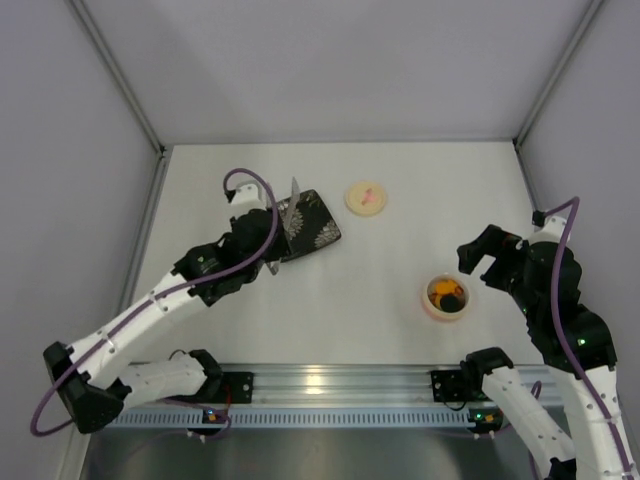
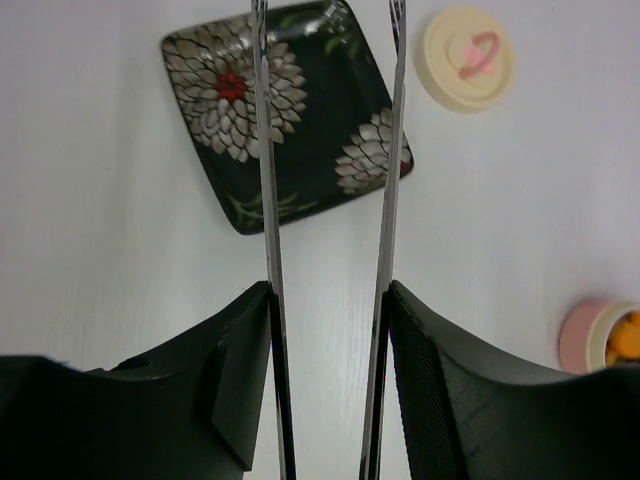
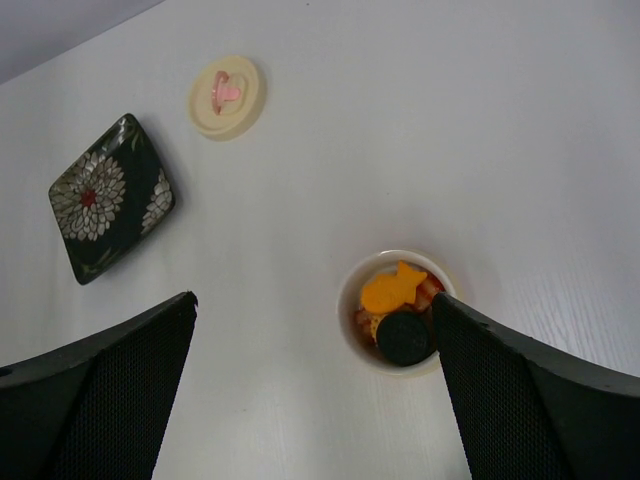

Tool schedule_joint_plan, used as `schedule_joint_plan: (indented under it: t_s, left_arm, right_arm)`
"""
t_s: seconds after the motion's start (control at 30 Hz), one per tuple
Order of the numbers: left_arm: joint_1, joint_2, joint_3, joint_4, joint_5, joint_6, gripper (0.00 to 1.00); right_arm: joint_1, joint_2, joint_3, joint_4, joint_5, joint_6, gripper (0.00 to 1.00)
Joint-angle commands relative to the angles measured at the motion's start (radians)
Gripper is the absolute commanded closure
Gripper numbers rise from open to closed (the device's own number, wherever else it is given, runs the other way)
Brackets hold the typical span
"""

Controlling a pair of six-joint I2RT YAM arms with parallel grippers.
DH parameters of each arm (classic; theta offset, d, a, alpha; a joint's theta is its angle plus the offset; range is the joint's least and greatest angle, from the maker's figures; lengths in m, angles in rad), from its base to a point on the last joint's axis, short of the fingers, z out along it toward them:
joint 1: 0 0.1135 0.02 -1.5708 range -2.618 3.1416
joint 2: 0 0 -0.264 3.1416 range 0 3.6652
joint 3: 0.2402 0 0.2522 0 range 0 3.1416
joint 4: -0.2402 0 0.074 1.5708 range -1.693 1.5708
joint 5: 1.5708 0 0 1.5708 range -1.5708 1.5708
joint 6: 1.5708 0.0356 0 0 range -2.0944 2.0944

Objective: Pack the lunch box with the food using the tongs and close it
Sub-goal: Place the clamp at the center of the board.

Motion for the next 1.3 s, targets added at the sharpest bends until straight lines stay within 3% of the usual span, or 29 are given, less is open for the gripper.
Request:
schedule_joint_plan:
  t_s: [0.0,0.1,0.2,0.5,0.87,1.27]
  left_arm:
    - [0.086,-0.08,-0.054,0.031,-0.074,-0.039,0.46]
    - [0.268,-0.1,-0.123,0.077,0.018,-0.039,0.46]
    - [0.382,-0.086,-0.174,0.107,0.095,-0.034,0.47]
    - [0.603,0.001,-0.301,0.257,0.267,-0.059,0.45]
    - [0.662,0.101,-0.424,0.367,0.265,-0.086,0.42]
    - [0.742,0.22,-0.515,0.501,0.4,-0.103,0.36]
  right_arm:
    - [-0.015,0.007,0.002,0.014,-0.016,-0.003,0.01]
    - [-0.015,0.009,-0.009,0.018,-0.031,-0.003,0.01]
    - [-0.015,0.004,-0.015,0.02,-0.031,-0.003,0.01]
    - [-0.015,-0.008,-0.032,0.012,-0.039,-0.01,0.01]
    - [-0.015,-0.023,-0.061,0.014,-0.041,-0.016,0.01]
    - [-0.013,-0.026,-0.067,0.014,-0.042,-0.019,0.01]
